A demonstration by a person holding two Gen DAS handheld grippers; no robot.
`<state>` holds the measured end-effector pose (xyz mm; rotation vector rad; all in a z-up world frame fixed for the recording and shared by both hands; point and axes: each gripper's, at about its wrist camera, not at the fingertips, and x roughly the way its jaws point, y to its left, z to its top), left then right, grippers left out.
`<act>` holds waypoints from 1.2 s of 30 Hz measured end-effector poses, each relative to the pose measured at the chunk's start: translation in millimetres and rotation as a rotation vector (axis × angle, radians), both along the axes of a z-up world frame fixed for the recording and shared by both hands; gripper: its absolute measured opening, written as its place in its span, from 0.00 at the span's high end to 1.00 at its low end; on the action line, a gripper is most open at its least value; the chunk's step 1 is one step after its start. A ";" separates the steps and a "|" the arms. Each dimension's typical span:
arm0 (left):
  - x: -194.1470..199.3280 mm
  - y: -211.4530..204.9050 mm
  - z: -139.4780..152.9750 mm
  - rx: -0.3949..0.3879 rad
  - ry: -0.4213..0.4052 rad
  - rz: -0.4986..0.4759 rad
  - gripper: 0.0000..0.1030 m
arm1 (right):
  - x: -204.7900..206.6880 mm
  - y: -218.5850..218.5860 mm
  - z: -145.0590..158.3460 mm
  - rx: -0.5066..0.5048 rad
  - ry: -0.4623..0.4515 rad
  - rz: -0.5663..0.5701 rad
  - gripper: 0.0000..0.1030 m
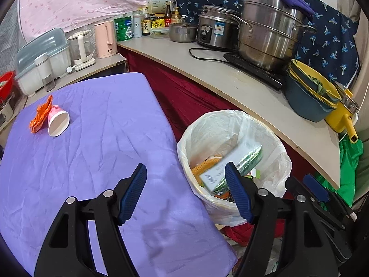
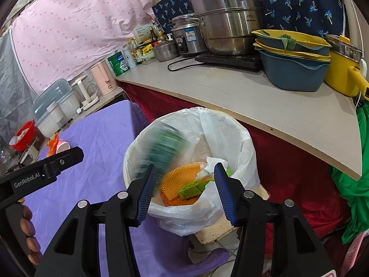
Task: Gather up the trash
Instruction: 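Open both grippers to drop the milk carton and wasabi box into the bin, then move both open grippers back toward the table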
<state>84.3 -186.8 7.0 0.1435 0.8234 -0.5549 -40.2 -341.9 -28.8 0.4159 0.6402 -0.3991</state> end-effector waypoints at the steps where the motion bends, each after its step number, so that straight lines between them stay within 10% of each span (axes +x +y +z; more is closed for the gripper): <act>1: 0.5 1.6 0.5 -0.002 0.000 0.004 0.35 | 0.2 1.7 0.7 -0.003 0.000 0.003 0.51; 36: 56.3 123.1 0.5 -0.052 0.021 0.227 0.35 | 71.8 90.3 14.3 -0.058 0.016 0.193 0.50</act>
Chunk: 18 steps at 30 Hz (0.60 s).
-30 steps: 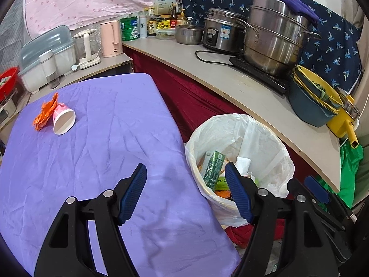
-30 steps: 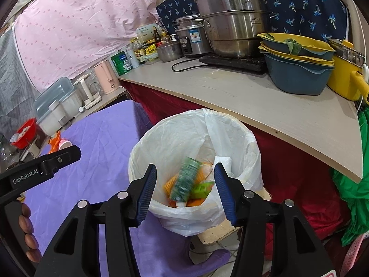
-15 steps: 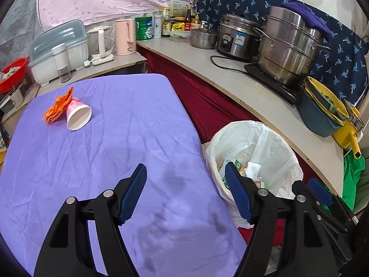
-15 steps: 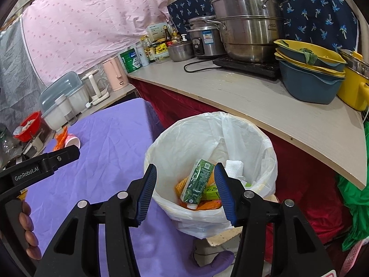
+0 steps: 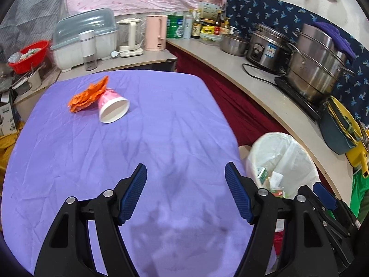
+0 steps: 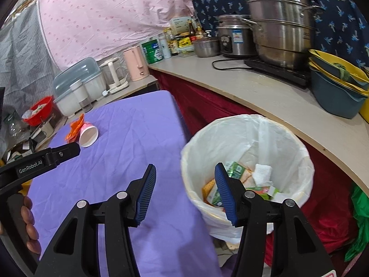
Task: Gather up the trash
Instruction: 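Lower the left gripper to the orange bag while the right approaches the pink cup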
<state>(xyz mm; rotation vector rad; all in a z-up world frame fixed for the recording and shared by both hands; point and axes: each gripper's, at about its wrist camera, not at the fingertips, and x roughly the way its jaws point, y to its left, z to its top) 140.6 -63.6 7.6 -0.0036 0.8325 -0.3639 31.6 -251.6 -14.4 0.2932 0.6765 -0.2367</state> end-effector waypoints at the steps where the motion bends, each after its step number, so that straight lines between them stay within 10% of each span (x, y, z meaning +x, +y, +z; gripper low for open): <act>1: 4.4 8.1 -1.2 0.000 0.003 0.016 0.35 | 5.5 6.1 -0.4 -0.001 0.003 0.013 0.50; 18: 75.6 133.0 -14.8 0.036 0.004 0.244 0.23 | 103.5 110.7 -15.3 -0.009 0.036 0.229 0.50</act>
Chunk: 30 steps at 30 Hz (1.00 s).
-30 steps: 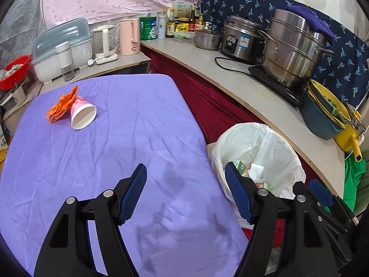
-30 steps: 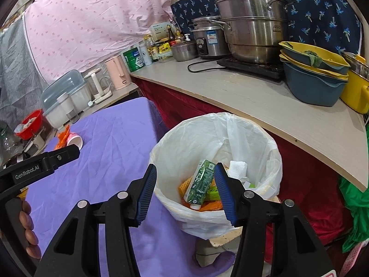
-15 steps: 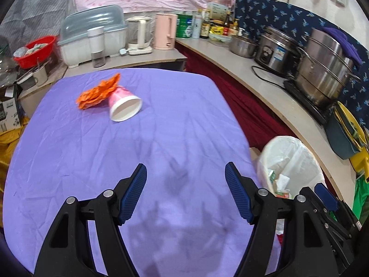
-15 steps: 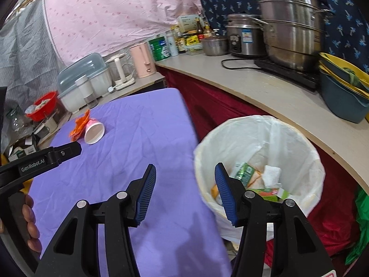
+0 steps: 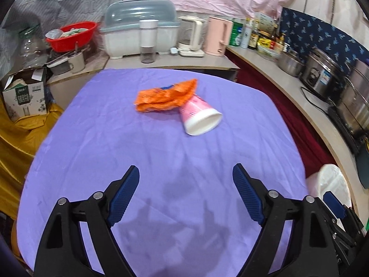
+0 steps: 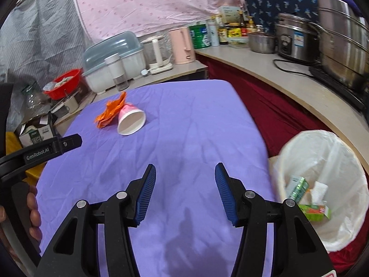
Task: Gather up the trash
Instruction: 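Lower the left gripper to the orange bag while the right approaches the pink cup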
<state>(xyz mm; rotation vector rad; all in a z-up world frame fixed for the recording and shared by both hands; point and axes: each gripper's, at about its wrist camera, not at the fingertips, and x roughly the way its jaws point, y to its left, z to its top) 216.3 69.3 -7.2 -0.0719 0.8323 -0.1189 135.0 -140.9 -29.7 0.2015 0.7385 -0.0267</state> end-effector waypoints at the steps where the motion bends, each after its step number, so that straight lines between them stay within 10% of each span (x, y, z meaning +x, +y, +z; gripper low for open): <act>1: 4.8 5.2 -0.4 0.008 -0.003 0.008 0.23 | 6.8 5.3 -1.2 0.001 0.002 0.011 0.50; 14: 87.4 39.4 -22.0 0.098 -0.031 0.037 0.20 | 96.0 52.6 -19.4 0.031 0.024 0.107 0.49; 30: 158.7 27.9 -69.4 0.201 -0.102 -0.210 0.20 | 172.7 77.3 -50.6 0.108 0.052 0.177 0.49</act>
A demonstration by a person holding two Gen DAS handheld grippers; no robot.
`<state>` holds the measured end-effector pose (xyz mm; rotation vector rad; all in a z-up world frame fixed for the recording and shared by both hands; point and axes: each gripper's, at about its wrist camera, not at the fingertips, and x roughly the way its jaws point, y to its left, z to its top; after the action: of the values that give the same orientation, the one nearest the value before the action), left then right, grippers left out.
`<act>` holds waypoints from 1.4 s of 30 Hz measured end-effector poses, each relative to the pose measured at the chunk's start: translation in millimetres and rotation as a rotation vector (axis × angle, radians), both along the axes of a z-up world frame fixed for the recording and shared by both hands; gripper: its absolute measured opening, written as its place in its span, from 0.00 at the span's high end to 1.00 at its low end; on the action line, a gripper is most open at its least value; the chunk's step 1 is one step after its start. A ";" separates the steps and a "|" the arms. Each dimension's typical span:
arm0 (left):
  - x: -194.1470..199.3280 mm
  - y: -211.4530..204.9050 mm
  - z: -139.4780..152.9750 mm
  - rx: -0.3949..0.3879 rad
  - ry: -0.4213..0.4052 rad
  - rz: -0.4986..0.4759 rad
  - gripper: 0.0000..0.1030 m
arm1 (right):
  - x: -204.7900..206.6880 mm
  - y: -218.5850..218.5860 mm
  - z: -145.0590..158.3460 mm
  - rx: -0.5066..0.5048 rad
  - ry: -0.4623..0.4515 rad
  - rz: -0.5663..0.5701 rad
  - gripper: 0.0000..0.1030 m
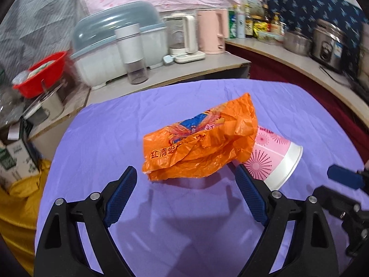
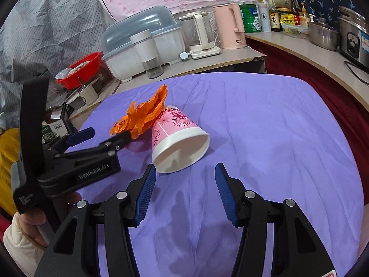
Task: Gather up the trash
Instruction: 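Lower the left gripper to the orange bag while the right approaches the pink cup, then grasp the orange printed bag with the left gripper while the right grasps the pink paper cup rim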
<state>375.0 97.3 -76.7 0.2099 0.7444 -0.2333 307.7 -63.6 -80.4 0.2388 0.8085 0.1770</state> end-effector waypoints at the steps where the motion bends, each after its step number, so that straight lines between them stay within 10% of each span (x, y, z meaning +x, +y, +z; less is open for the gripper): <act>1: 2.0 -1.1 -3.3 0.017 -0.003 -0.021 0.20 | 2.1 -1.0 -1.5 0.009 0.005 0.003 0.50; 7: 23.5 -5.1 -15.8 0.048 -0.011 -0.058 0.22 | 13.6 -6.2 -10.1 0.063 0.028 0.004 0.50; 18: 33.2 -10.7 -26.6 -0.043 0.076 -0.124 0.87 | 36.5 -0.3 -19.5 0.111 0.039 0.019 0.52; 22: 29.6 -11.8 -27.5 -0.054 0.080 -0.122 0.88 | 45.3 -0.7 -21.3 0.105 0.040 0.012 0.53; 26: 19.5 -4.6 -15.9 -0.076 0.049 -0.099 0.82 | 45.2 -7.4 -16.5 0.077 0.024 -0.010 0.53; 32: 14.3 9.9 2.1 -0.091 -0.015 -0.024 0.31 | 47.5 -19.7 -13.0 0.035 0.007 -0.045 0.53; 42: 47.3 25.0 -4.2 -0.149 0.057 0.120 0.11 | 55.8 -50.4 -7.5 0.010 -0.022 -0.111 0.53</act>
<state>422.2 122.2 -80.8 0.0168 0.7897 -0.1806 363.5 -114.0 -87.9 0.2901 0.7706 0.0795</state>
